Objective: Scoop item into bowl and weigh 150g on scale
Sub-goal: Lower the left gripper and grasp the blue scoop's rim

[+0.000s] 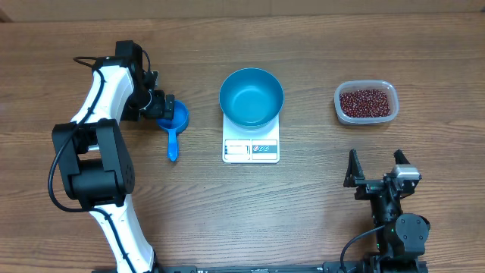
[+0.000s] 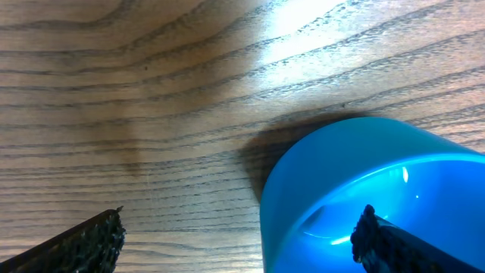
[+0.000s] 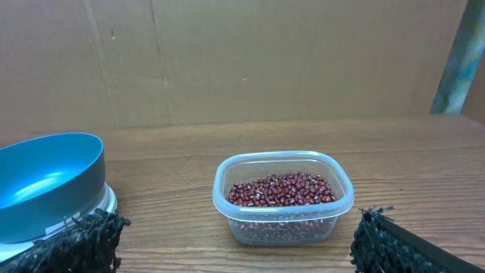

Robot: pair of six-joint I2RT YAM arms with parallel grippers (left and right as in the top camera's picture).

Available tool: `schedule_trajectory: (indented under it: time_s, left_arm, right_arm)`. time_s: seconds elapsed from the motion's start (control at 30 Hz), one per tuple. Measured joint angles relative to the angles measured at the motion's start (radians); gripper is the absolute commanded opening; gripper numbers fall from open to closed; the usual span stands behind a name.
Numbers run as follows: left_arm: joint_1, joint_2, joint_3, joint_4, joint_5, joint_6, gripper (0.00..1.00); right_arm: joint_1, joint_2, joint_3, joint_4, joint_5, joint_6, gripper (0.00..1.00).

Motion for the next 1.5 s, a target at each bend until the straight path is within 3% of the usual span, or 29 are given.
schedule_trajectory:
  time_s: [0.43,0.67,0.83,0.9,1.0,1.07,1.27,1.4,1.5]
  left_arm:
    - [0.0,0.0,-0.006,0.003,-0.003,0.0,1.0]
    - [0.0,0.0,-0.006,0.003,-0.003,0.003,0.88]
    - [0.0,0.0,-0.006,0.003,-0.004,0.0,0.63]
    - [0.0,0.0,-0.006,0.003,-0.006,0.006,0.62]
    - [0.0,0.0,-0.006,0.003,-0.007,0.005,0.69]
    - [0.0,0.0,-0.006,0.003,-0.007,0.004,0.67]
    - [0.0,0.0,-0.006,0.003,-0.01,0.004,0.41]
    - [0.0,0.0,-0.006,0.003,-0.011,0.007,0.06]
    - [0.0,0.0,-0.006,0.003,-0.014,0.005,0.04]
  right_arm:
    - [0.0,0.0,0.0,0.0,0.0,0.0,1.0]
    - [0.0,0.0,0.0,0.0,0.0,0.0,1.0]
    - [0.0,0.0,0.0,0.0,0.0,0.0,1.0]
    - [0.0,0.0,0.0,0.001,0.0,0.0,1.0]
    - [0.0,0.0,0.0,0.0,0.0,0.001,1.0]
    - [0.0,0.0,0.0,0.0,0.0,0.0,1.0]
    - [0.0,0.0,0.0,0.0,0.0,0.001,1.0]
    - [0.0,0.0,0.0,0.0,0.0,0.0,1.0]
    - [0.0,0.0,0.0,0.0,0.0,0.001,1.0]
